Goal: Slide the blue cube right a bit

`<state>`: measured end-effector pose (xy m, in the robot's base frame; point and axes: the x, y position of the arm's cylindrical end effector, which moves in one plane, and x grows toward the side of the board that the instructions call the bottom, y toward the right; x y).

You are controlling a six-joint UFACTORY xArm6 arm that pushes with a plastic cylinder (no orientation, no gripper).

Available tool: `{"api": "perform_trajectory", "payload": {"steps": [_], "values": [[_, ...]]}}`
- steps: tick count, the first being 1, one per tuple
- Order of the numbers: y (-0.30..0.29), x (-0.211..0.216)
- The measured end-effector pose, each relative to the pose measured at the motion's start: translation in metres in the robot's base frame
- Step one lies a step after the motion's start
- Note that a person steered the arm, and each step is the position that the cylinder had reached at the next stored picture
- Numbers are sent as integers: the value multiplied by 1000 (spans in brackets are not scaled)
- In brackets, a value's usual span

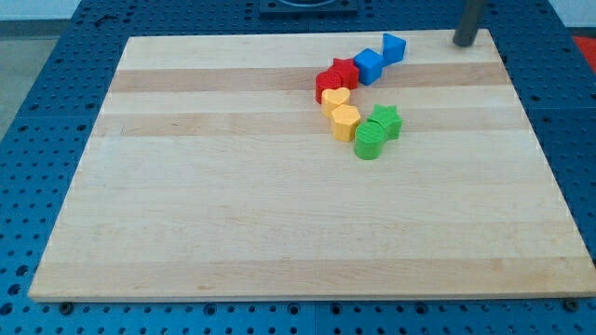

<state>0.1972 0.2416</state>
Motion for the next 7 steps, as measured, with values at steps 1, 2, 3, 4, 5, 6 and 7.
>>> {"api": "perform_trajectory", "payload": {"steps": [1,2,3,4,5,6,7], "values": [[-13,-6],[-108,-5],[-187,-5],[-245,20],[-245,56],[-223,72],[-187,72]]}}
